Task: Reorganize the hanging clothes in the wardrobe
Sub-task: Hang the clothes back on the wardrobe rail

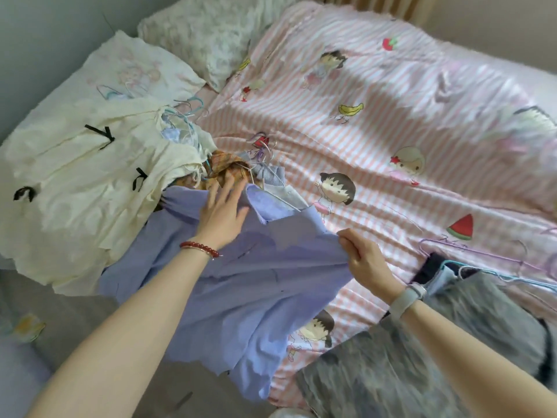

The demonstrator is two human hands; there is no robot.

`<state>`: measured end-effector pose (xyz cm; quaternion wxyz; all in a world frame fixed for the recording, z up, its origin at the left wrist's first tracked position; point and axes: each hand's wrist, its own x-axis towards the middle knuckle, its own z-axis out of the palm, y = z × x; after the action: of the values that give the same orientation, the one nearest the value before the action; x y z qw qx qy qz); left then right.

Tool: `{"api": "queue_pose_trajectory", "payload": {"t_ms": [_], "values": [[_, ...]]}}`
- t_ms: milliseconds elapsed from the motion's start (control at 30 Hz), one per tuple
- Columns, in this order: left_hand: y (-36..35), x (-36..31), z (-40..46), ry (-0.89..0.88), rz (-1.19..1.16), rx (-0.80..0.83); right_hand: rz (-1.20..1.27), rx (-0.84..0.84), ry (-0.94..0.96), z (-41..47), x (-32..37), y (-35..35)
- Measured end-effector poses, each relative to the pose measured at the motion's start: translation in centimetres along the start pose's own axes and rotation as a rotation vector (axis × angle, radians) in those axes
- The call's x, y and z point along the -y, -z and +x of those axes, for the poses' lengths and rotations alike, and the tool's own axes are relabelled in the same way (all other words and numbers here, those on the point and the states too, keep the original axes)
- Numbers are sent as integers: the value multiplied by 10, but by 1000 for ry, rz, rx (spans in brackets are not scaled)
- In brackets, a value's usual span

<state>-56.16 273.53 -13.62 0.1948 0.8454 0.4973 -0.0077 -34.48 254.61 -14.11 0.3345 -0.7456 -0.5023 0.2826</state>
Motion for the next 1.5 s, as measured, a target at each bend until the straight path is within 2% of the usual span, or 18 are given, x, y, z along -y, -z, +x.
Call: {"api": "queue_pose_trajectory", "payload": {"t_ms": [133, 267, 400, 533, 700, 833, 967, 1100, 1267, 1500], "values": [[-2, -10, -11, -98, -89, -46, -183, 26, 45, -14, -8, 18], [9, 6, -44, -38, -194, -76, -256, 38, 39, -8, -1, 13], [23, 33, -92, 150, -241, -171, -214, 75, 108, 5, 28, -6], [24, 54, -159, 363, -296, -237, -271, 212, 269, 11, 68, -49], [28, 80, -250, 648, -441, -464, -341, 237, 497, -3, 125, -117], [23, 97, -334, 833, -506, -575, -393, 365, 678, -27, 171, -168], [1, 100, -426, 961, -568, -646, -373, 464, 911, -74, 208, -211], [-23, 91, -522, 1067, -614, -715, -325, 613, 1053, -145, 235, -239], [-42, 76, -637, 1290, -611, -875, -204, 786, 1245, -244, 265, -264], [-65, 45, -779, 1492, -491, -1098, -185, 1088, 1381, -375, 299, -292]]}}
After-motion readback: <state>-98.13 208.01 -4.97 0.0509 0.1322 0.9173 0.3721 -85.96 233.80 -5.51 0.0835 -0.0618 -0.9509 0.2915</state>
